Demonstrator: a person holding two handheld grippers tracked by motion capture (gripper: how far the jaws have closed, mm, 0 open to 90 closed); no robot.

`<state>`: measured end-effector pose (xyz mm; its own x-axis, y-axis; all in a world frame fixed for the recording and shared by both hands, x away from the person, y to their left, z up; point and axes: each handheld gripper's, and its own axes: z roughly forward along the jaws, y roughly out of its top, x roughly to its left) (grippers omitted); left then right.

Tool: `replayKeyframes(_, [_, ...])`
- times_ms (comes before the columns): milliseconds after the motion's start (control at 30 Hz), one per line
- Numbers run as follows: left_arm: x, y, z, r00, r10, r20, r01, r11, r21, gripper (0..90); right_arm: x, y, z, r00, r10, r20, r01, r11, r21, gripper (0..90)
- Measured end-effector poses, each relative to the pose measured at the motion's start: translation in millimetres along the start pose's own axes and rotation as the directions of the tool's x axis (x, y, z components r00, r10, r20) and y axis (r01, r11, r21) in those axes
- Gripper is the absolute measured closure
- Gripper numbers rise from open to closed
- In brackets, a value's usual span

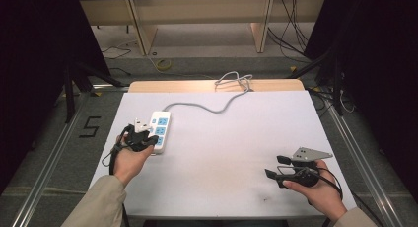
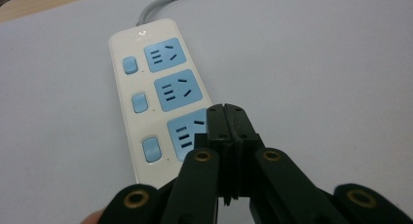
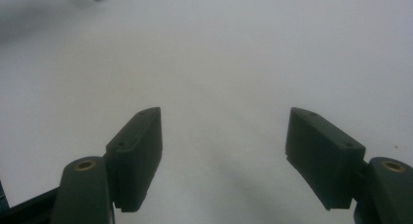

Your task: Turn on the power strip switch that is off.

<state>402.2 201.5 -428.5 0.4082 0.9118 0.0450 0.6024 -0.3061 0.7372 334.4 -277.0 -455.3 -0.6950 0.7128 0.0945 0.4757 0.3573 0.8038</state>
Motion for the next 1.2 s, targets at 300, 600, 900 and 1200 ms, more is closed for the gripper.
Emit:
replayKeyframes(300, [5.1, 2.1, 3.4, 0.9997, -0.003, -0.022, 0.003, 1.0, 0.001, 89.9, -0.1, 0.0, -0.1, 1.0, -0.002, 0.001, 0.002, 1.0, 0.002, 30.3])
replayKeyframes(600, [10.3, 5.6, 6.3, 0.999, -0.013, -0.042, 0.013, 0.9999, -0.005, 89.9, 0.0, 0.0, -0.1, 1.0, -0.002, 0.001, 0.002, 1.0, 0.002, 30.2])
replayKeyframes(900, [16.8, 8.7, 10.2, 0.9978, -0.027, -0.06, 0.026, 0.9996, -0.006, 89.9, 0.0, 0.0, -0.2, 1.0, -0.002, 0.001, 0.002, 1.0, 0.002, 30.2])
replayKeyframes(1200, [21.4, 11.5, 12.7, 0.9968, -0.031, -0.074, 0.03, 0.9995, -0.007, 89.9, -0.1, -0.1, -0.1, 1.0, -0.002, 0.002, 0.002, 1.0, 0.002, 30.2])
